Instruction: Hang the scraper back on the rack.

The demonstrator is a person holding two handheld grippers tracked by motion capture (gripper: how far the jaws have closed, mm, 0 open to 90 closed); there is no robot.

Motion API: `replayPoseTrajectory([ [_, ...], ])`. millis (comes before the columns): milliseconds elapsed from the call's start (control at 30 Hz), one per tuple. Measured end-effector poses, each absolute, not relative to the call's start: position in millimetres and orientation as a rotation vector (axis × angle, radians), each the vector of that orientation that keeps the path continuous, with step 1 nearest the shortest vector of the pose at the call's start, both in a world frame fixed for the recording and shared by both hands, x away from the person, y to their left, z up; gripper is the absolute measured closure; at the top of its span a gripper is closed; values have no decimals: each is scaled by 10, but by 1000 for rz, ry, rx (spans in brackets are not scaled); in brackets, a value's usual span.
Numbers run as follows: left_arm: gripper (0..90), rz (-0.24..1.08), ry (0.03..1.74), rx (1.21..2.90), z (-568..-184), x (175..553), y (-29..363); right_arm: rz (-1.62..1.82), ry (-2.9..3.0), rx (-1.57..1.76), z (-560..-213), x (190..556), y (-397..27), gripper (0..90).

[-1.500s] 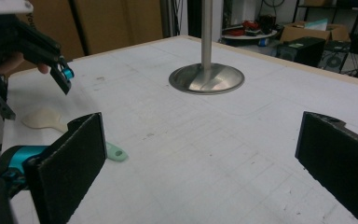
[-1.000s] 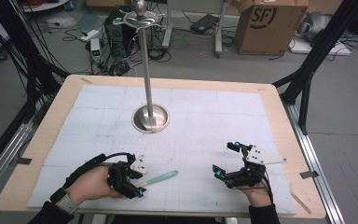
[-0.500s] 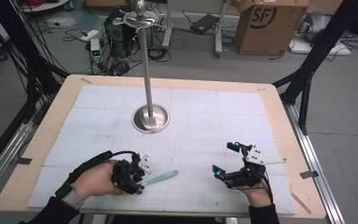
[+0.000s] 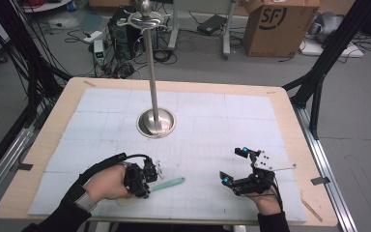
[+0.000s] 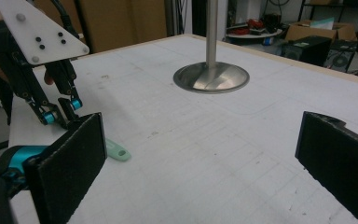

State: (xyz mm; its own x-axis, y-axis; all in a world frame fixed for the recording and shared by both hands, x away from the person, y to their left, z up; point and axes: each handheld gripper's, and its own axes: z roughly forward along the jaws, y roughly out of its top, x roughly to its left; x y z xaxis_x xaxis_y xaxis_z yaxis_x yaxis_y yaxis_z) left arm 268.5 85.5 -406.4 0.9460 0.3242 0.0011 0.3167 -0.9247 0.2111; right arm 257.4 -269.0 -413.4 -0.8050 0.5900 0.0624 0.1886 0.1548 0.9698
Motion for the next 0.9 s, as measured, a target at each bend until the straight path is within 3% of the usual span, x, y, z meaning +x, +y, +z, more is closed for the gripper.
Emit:
replayPoseTrajectory([
  [400,806,100,505,2685,-3924,2606,1094,1681,2121,754,-4144,2574,-2690,9],
  [900,805,225,677,2214,-3681,2604,1655,1682,2122,744,-4142,2569,-2686,9],
])
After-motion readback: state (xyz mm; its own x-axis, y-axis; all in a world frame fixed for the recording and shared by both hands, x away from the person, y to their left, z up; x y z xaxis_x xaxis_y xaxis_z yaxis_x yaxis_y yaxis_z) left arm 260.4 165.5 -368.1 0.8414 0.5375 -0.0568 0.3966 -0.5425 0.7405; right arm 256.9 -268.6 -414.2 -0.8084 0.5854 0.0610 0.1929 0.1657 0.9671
